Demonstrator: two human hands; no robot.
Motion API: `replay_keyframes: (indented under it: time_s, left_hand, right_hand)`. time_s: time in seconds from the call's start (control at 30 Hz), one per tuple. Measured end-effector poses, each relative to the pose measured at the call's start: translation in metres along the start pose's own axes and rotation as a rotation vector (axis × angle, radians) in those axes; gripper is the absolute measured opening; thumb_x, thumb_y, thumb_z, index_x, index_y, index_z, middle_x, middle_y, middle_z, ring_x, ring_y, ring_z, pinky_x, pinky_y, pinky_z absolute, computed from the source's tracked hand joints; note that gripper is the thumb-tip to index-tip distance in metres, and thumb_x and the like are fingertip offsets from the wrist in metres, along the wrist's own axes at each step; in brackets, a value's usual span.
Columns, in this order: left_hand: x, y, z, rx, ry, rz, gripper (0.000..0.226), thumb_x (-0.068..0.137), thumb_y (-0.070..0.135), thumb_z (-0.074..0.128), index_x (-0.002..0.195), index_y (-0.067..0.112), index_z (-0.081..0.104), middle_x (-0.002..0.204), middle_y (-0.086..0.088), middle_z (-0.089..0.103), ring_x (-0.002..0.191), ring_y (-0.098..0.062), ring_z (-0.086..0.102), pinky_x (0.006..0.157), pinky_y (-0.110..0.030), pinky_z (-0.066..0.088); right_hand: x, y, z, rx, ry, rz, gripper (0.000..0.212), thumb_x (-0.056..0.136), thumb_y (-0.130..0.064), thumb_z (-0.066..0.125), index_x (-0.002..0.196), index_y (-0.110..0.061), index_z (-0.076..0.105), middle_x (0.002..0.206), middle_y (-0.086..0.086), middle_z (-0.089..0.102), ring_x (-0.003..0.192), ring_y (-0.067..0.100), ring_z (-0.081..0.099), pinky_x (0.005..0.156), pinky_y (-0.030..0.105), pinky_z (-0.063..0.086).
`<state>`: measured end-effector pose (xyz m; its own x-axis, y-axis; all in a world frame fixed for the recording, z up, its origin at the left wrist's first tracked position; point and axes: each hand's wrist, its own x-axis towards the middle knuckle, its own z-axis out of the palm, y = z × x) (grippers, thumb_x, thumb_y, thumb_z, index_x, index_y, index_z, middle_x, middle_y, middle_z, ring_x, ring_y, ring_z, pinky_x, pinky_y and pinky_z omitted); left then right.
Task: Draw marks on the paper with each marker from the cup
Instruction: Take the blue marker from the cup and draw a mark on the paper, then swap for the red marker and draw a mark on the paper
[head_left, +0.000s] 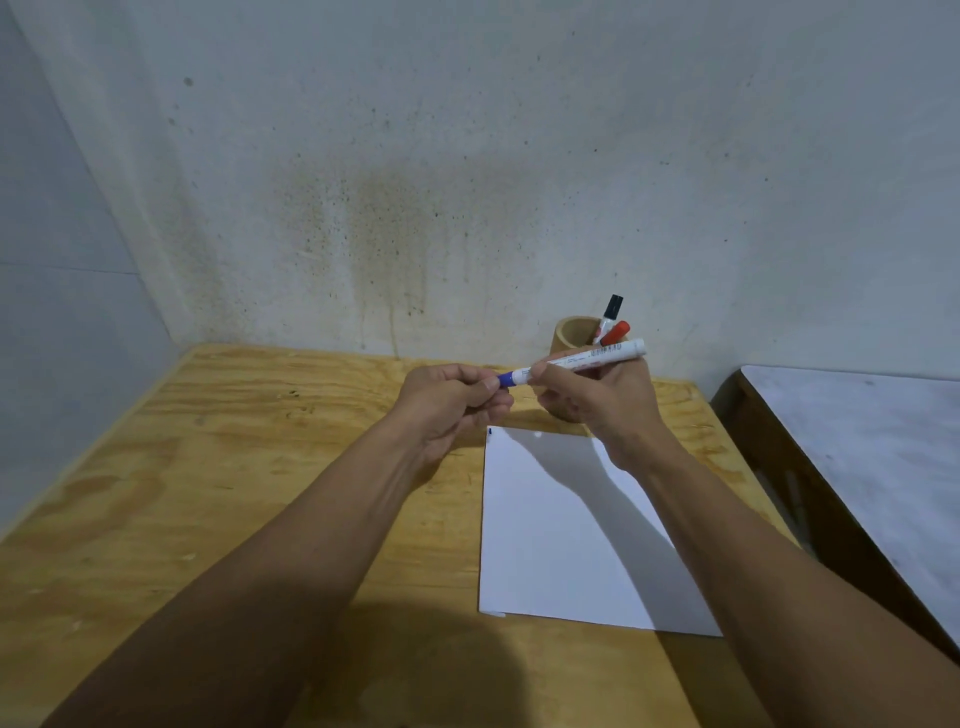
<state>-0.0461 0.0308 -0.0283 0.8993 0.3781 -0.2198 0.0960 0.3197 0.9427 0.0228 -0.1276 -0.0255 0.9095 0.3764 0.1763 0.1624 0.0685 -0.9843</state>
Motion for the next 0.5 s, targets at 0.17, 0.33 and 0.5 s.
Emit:
replay_keyframes:
  time_s: [0.17,0.33,0.5]
  left_hand:
    - [0.002,0.008,0.018,0.021,-0.022,0.043,0.009,0.083,-0.005,0.062,0.091,-0.007,0.066,0.077,-0.021,0.068,0.063,-0.021,0.070,0.060,-0.026,0.060]
    - [0.004,0.007,0.043,0.197,-0.073,0.203,0.015,0.081,0.011,0.070,0.095,0.009,0.073,0.089,-0.010,0.074,0.085,-0.021,0.070,0.075,-0.033,0.058]
    - [0.018,0.008,0.056,0.689,0.049,0.480,0.029,0.084,0.018,0.067,0.113,0.014,0.067,0.117,-0.003,0.067,0.102,-0.015,0.061,0.089,-0.034,0.051]
  right_hand:
    - [0.000,-0.010,-0.009,-0.047,0.005,-0.050,0.009,0.084,-0.008,0.073,0.084,0.001,0.072,0.062,0.002,0.063,0.057,0.011,0.055,0.054,0.023,0.041]
    - [0.006,-0.032,-0.026,-0.208,0.053,-0.139,0.009,0.092,-0.012,0.063,0.085,-0.015,0.066,0.073,-0.002,0.066,0.067,0.003,0.061,0.068,0.026,0.050]
    - [0.033,-0.072,-0.058,-0.652,0.137,-0.179,0.020,0.101,-0.028,0.046,0.112,-0.015,0.056,0.086,0.000,0.062,0.081,0.023,0.070,0.073,0.044,0.060]
